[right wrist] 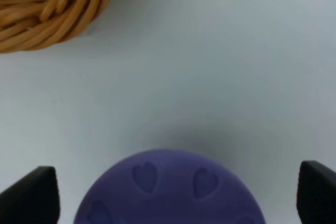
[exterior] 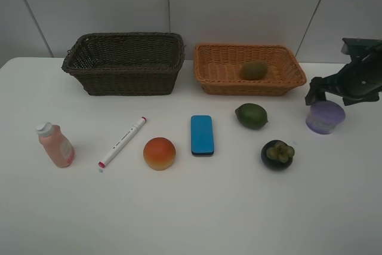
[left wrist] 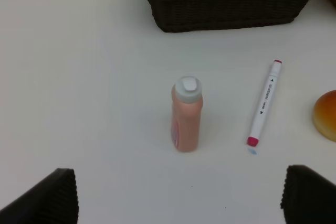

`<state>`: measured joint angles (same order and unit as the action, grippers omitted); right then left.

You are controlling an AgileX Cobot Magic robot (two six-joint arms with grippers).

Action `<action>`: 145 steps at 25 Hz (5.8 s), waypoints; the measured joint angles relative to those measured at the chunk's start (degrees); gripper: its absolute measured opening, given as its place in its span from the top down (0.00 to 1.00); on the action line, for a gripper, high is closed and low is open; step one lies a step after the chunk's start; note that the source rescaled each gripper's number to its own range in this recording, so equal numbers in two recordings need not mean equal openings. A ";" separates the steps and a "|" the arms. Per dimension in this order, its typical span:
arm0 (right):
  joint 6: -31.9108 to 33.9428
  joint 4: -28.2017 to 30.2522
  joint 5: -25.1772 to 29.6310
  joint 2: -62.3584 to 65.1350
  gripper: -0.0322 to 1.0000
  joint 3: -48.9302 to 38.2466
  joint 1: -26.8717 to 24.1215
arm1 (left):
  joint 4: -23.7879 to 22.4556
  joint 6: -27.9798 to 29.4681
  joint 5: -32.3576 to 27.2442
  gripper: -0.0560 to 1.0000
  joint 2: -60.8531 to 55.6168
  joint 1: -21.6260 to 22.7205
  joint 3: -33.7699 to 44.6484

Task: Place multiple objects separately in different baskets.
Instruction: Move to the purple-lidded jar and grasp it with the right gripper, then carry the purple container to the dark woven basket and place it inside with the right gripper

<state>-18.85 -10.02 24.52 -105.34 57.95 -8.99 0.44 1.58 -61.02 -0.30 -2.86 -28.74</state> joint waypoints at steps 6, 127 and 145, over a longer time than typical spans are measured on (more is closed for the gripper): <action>0.00 0.00 -0.13 -1.17 0.04 0.00 0.00 | 0.00 0.00 0.00 0.00 0.00 0.00 0.00; 5.85 -7.49 29.29 -27.94 0.47 64.96 38.76 | 0.00 0.00 0.00 0.00 0.00 0.00 0.00; -3.48 -15.01 17.93 -37.59 0.47 75.23 39.95 | 0.00 0.00 0.00 0.00 0.00 0.00 0.00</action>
<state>-22.33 -25.03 42.45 -142.93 133.18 30.96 0.44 1.58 -61.02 -0.30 -2.86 -28.74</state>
